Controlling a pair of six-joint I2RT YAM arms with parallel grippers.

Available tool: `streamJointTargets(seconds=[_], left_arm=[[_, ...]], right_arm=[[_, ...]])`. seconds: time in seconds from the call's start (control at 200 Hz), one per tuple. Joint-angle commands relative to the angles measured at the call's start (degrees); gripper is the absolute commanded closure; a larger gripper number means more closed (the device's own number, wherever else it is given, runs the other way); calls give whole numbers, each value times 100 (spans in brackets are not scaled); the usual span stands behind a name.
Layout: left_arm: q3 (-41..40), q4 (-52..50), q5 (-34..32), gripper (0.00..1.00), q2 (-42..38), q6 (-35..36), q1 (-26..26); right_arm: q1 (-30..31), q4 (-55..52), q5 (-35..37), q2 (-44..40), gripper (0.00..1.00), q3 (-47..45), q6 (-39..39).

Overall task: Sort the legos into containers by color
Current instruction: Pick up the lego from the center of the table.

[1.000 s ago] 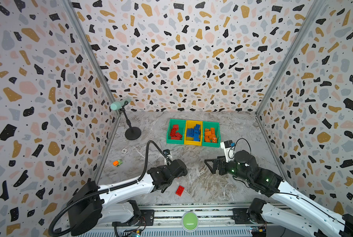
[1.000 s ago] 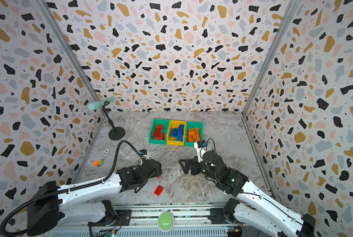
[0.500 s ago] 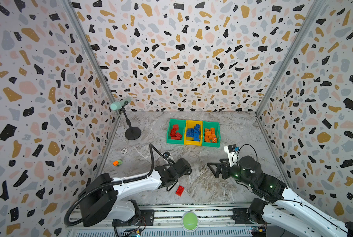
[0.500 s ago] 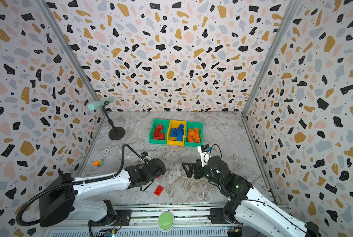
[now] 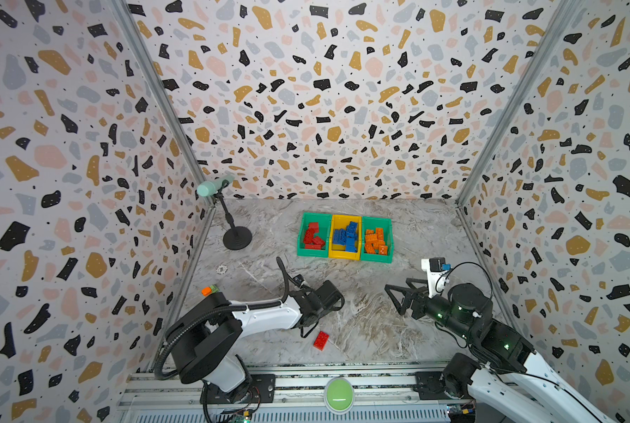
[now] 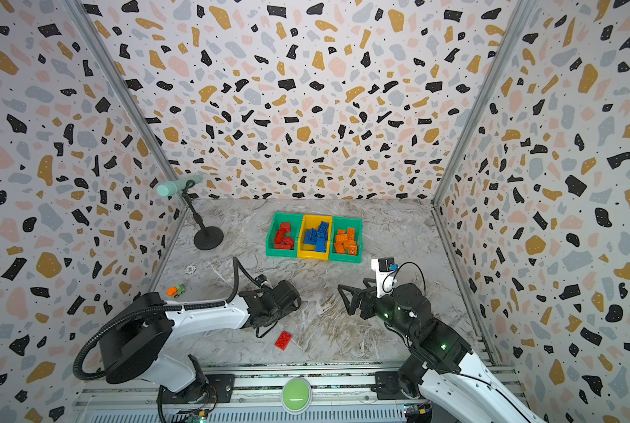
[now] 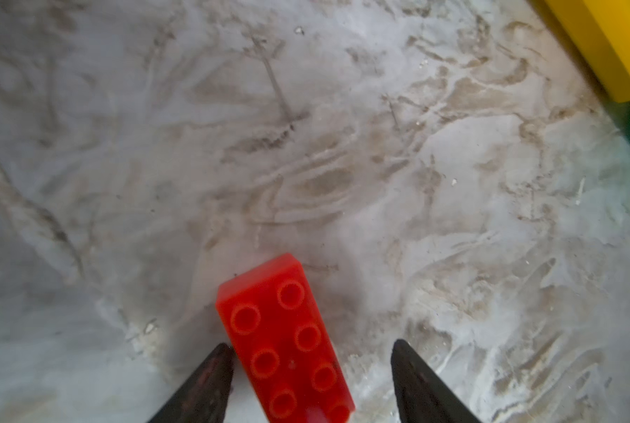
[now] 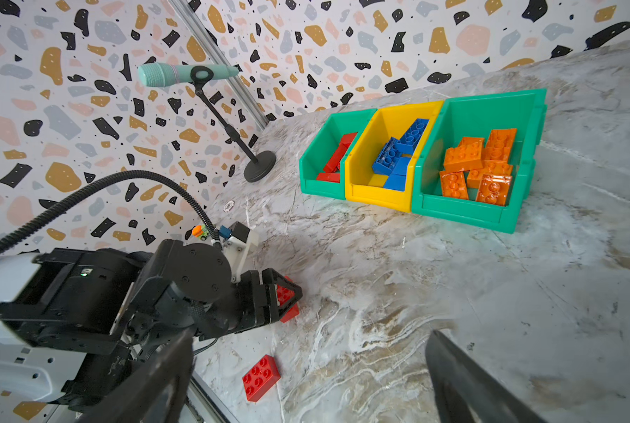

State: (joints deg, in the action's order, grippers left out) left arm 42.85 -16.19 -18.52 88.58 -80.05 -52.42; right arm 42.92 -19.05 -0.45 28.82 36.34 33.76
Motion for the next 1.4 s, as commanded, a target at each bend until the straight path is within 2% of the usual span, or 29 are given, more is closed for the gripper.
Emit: streamJointTargets(seconds=[0.0,0.125,0.325,0.541,0.666,0.756,0.956,1.166,1.396], left_arm=[[49,-132,127,35,270,209,165],[101,-554,224,49,501,582,288],[165,-1018,122,49,506,1074,358],[572,-1625,-118,50,1008,1808,360],[628,-1678,-75,56,1150,2013,364],[644,-1724,-62,64,1121,2118,357],[970,-1967,-405,72,1007,2407,413],[1543,-1861,-609,73,1095,2861,888],[2723,-1418,-591,73,1391,3469,1746]], right_arm=[[-80,-88,-83,-40,1,5,-127],[-141,-114,-55,-140,1,48,-161],[-196,-41,-68,-150,1,40,-202],[-233,-48,-72,-78,1,38,-263],[-274,-73,-69,-78,1,53,-273],[-292,-69,-69,-78,1,70,-264],[-323,-16,-114,87,1,97,-256],[-335,-45,-149,256,1,213,-246],[-345,-230,-2,454,1,450,-313]])
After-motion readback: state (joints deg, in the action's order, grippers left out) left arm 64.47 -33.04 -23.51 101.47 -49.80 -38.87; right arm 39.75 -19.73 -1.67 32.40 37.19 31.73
